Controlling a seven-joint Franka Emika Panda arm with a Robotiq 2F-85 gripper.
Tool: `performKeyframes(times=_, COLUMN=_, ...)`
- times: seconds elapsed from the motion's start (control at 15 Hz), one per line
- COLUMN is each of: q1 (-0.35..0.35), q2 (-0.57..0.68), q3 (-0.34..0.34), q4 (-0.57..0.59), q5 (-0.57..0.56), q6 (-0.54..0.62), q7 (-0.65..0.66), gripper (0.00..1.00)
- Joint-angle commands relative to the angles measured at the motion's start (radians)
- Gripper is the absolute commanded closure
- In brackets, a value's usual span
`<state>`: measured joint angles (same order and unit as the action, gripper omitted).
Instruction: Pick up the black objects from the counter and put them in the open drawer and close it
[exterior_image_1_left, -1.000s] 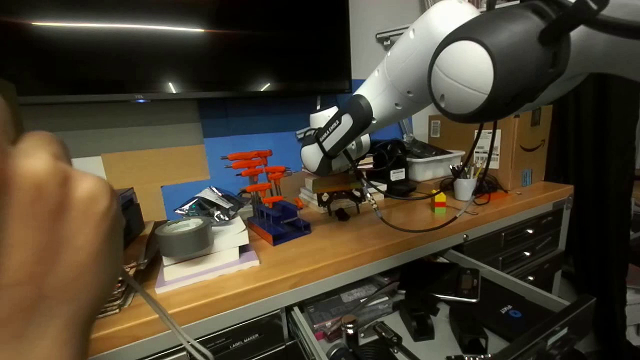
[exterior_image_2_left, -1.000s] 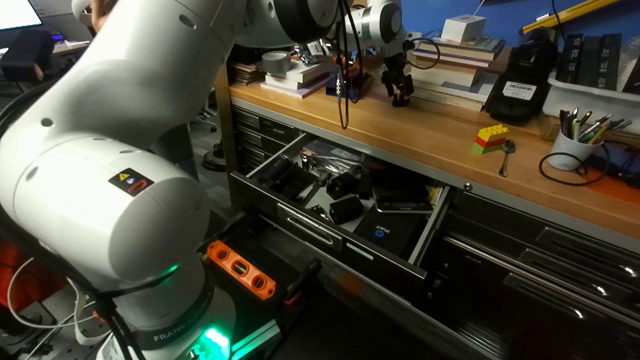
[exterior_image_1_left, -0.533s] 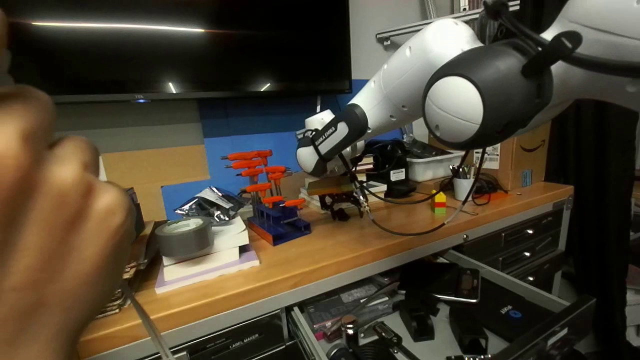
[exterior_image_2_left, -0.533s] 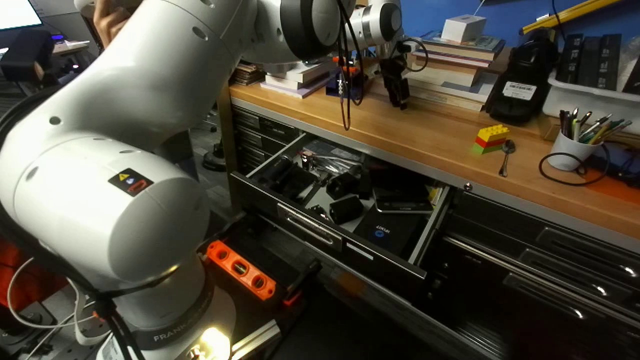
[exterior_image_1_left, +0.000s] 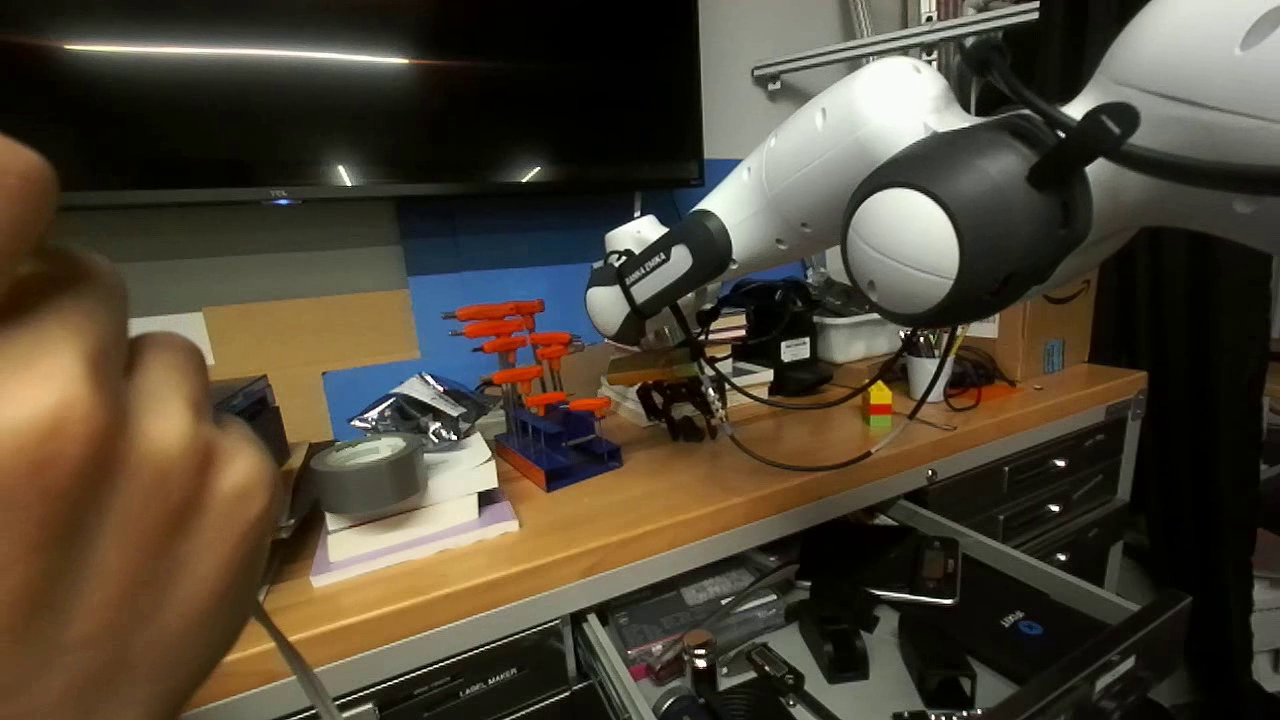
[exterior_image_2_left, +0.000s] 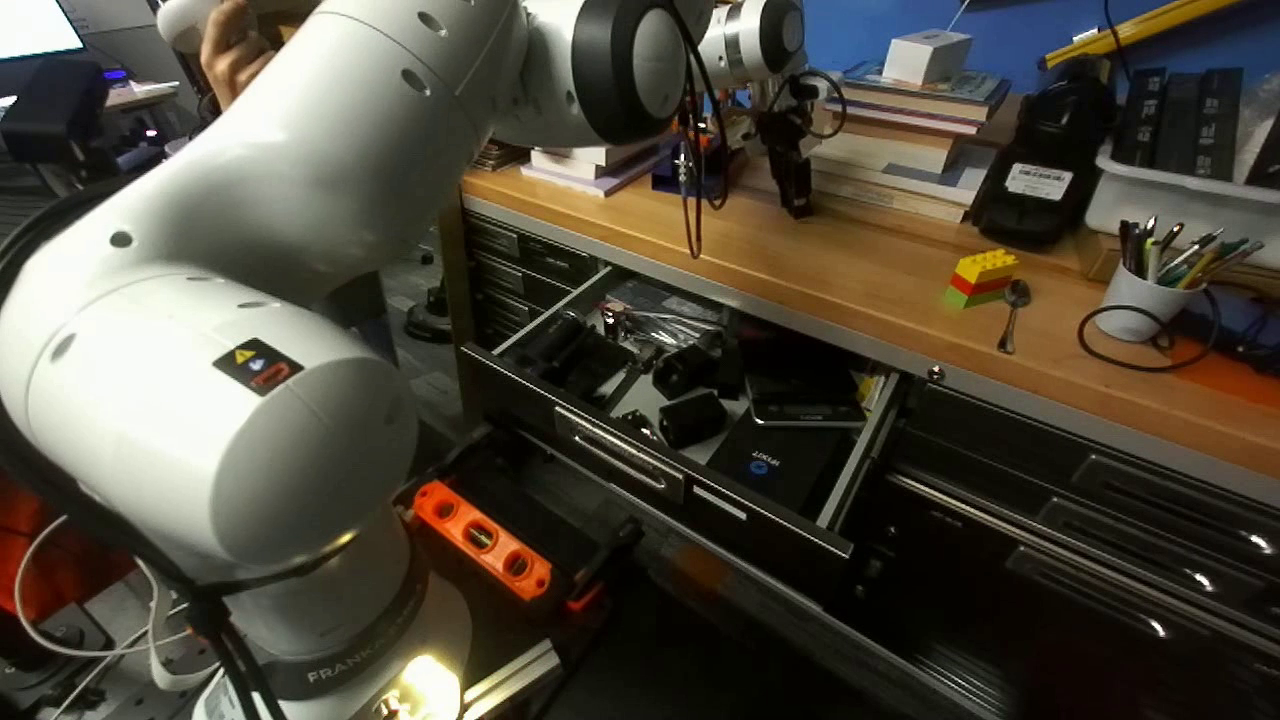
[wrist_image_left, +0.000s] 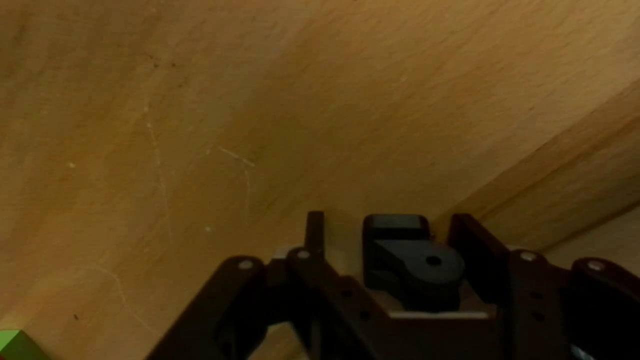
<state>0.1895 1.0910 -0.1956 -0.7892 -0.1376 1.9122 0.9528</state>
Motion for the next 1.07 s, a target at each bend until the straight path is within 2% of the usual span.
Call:
performKeyframes(times=0.0, q1=-0.012, q2=0.056, q3=0.005, q4=0.092, q5=0.018, q6=-0.019, q7=0.014, gripper=0.65)
performKeyframes(times=0.13, q1=-0.012, q2=0.067, q3=0.005, q4=0.106, q5=0.019, q6=-0.018, q7=0.015, gripper=0.79)
performKeyframes(times=0.2, q1=-0.011, q2=0.071, q3=0.005, q4=0.111, q5=0.019, q6=-0.018, q7=0.016, gripper=0.81)
performKeyframes(times=0.33, q1=-0.011, q2=0.071, q3=0.008, q4=0.111, q5=0.020, q6=-0.024, q7=0.010, gripper=0.76)
performKeyframes(times=0.6, q1=-0.010, q2=0.011, q3=0.049, q4=0.026, q5=0.039, q6=-0.043, q7=-0.073, gripper=0.77)
performKeyframes(times=1.0, q1=0.026, q2=-0.158, q3=0.120, q4=-0.249, q5=0.026, q6=-0.028, q7=-0.198, gripper=0.77)
